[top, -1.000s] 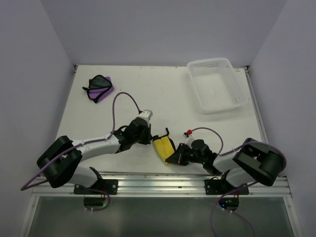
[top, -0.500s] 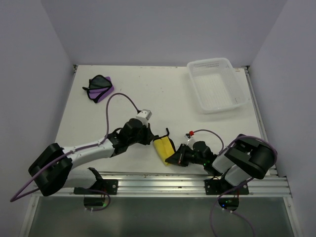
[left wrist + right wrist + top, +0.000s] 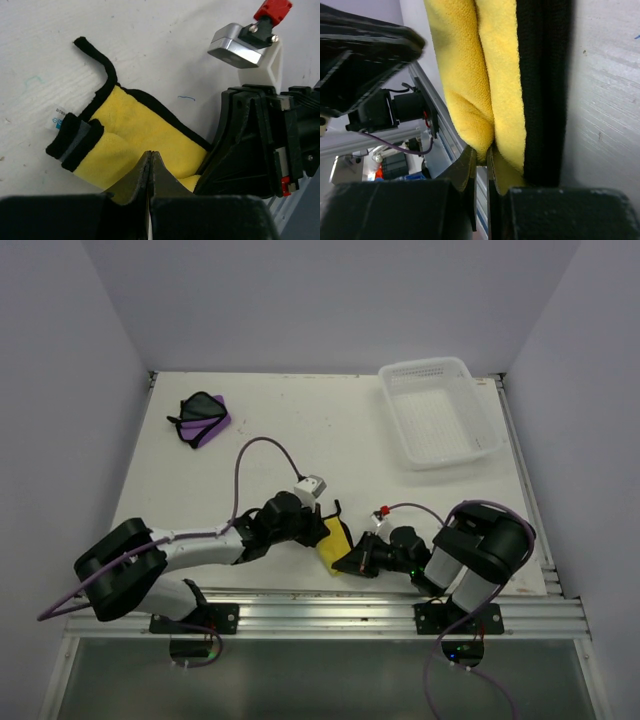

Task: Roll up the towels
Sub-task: Roll the towel

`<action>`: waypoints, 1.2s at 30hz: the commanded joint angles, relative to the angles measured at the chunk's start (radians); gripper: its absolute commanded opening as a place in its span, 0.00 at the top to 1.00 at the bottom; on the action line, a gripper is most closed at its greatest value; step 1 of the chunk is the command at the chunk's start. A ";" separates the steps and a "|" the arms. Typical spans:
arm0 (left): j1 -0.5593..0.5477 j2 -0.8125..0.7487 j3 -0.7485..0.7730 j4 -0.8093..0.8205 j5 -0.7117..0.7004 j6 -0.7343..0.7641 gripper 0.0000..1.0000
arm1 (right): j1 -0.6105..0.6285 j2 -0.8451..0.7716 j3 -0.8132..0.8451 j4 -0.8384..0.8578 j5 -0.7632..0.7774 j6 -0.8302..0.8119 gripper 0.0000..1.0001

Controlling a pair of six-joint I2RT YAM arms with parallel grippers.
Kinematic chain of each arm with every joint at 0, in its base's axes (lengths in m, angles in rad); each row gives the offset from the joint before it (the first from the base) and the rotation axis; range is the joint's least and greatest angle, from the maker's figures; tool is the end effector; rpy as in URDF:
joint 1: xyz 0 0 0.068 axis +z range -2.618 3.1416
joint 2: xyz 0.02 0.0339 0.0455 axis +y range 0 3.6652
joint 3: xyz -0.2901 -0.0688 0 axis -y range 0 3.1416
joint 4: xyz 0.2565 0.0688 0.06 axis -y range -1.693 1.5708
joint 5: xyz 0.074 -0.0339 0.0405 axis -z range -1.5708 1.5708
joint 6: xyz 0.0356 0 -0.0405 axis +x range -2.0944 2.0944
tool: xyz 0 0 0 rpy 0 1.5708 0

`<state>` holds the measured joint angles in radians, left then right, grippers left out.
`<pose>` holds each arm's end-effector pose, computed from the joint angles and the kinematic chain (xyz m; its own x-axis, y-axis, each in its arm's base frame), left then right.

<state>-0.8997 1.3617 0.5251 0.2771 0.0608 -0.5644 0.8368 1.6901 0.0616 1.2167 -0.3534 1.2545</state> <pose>0.1656 -0.2120 0.1889 -0.7141 0.0408 -0.6988 0.5110 0.7127 -0.4806 0.1235 0.1553 0.0990 -0.9474 0.2810 -0.1534 -0.0280 0.4047 0.9140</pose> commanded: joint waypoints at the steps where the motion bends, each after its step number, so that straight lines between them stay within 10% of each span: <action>1: -0.011 0.063 0.038 0.051 -0.004 -0.003 1.00 | -0.002 0.016 -0.009 0.038 -0.009 -0.010 1.00; 10: -0.015 0.201 0.032 0.096 -0.006 -0.037 1.00 | 0.001 -0.191 0.044 -0.290 0.007 -0.142 0.85; 17: -0.015 0.264 0.056 0.051 -0.030 -0.069 1.00 | 0.056 -0.549 0.179 -1.011 0.229 -0.366 0.60; 36: -0.015 0.283 0.101 -0.030 -0.030 -0.092 1.00 | 0.346 -0.687 0.422 -1.425 0.714 -0.544 0.48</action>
<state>-0.9112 1.6150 0.6182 0.3248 0.0555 -0.6548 1.1721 1.0241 0.4461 -0.1547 0.2497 0.7444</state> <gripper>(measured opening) 0.005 0.514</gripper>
